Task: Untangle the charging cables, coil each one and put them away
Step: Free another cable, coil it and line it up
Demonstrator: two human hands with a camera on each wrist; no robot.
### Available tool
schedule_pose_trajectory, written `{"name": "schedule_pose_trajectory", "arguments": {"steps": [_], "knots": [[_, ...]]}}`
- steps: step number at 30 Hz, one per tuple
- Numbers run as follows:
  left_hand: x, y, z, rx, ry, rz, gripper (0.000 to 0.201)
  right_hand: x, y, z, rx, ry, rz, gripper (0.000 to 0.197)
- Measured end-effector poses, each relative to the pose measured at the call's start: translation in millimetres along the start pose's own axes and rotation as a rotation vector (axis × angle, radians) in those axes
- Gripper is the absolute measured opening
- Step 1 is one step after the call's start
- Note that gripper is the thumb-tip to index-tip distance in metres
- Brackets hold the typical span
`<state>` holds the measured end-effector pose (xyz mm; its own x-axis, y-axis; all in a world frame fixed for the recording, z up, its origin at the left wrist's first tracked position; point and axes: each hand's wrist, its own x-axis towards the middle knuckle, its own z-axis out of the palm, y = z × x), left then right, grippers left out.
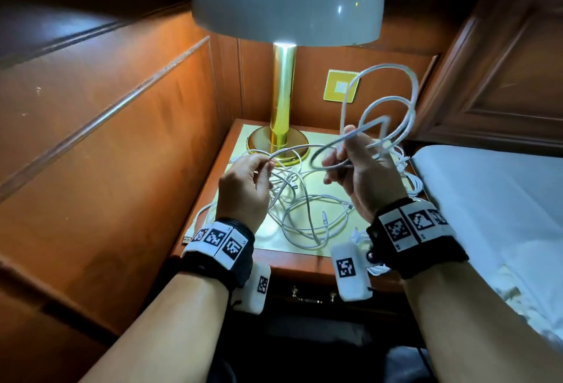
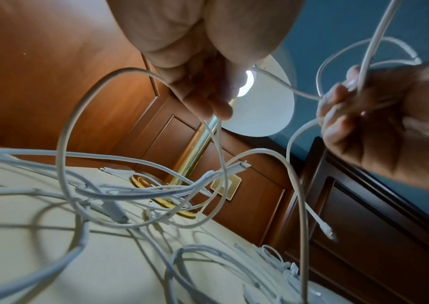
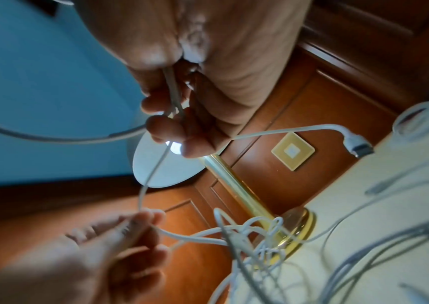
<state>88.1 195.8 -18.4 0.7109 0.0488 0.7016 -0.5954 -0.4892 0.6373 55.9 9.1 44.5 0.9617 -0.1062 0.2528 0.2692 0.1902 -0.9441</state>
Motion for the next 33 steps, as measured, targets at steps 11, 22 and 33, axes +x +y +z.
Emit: {"name": "schedule_pose_trajectory", "arguments": {"steps": [11, 22, 33], "knots": [[5.4, 18.6, -2.8, -0.585, -0.047, -0.346, 0.023, -5.6, 33.9, 6.1, -0.809, -0.271, -0.039, 0.031], [8.3, 32.0, -15.2, -0.881, -0.123, -0.434, 0.025, -4.7, 28.2, 17.8, -0.853, -0.158, -0.147, 0.015], [-3.7, 15.1, -13.1, -0.412, -0.165, -0.469, 0.018, 5.9, 10.2, 7.8, -0.457, 0.106, -0.255, 0.019]]}}
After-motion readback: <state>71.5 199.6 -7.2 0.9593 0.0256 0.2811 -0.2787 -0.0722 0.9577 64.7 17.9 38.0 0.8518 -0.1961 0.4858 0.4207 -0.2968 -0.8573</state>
